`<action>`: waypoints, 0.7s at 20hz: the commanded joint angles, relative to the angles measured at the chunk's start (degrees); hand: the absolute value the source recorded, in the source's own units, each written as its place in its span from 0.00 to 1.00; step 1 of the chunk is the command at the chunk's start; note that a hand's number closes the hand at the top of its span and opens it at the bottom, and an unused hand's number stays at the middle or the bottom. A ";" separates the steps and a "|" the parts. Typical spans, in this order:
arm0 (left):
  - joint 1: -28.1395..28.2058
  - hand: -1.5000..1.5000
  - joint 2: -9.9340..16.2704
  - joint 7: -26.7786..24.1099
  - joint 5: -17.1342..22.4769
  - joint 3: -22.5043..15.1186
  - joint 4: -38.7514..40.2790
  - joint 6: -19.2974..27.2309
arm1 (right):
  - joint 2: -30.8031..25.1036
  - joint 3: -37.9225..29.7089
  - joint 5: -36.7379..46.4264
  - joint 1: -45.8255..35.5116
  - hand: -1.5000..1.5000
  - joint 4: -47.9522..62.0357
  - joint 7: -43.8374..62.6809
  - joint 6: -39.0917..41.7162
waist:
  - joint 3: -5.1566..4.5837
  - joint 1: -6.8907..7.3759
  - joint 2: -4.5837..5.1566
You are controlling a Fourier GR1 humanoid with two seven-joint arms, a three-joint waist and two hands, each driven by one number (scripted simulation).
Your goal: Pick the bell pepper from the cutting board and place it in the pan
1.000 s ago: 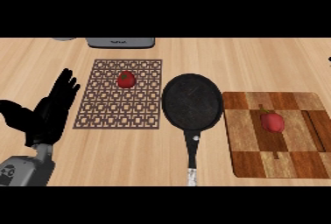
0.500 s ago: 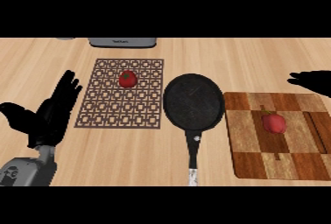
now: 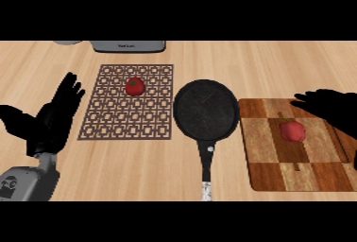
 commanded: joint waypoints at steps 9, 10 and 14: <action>1.32 0.50 -2.02 1.29 -1.87 2.77 -1.54 -2.33 | 10.50 3.21 15.33 4.31 0.00 -5.75 6.71 -1.18 | 0.03 -0.12 0.01; 1.39 0.50 -3.85 1.30 -3.36 1.61 -1.35 -1.48 | 8.32 0.31 14.72 4.99 0.00 -6.84 3.23 -0.53 | 0.03 -0.27 -0.01; -2.10 0.50 -2.98 4.70 -3.88 3.91 -2.23 -1.29 | 14.29 2.80 19.15 2.95 0.00 -3.18 5.96 0.77 | 0.03 -0.11 0.04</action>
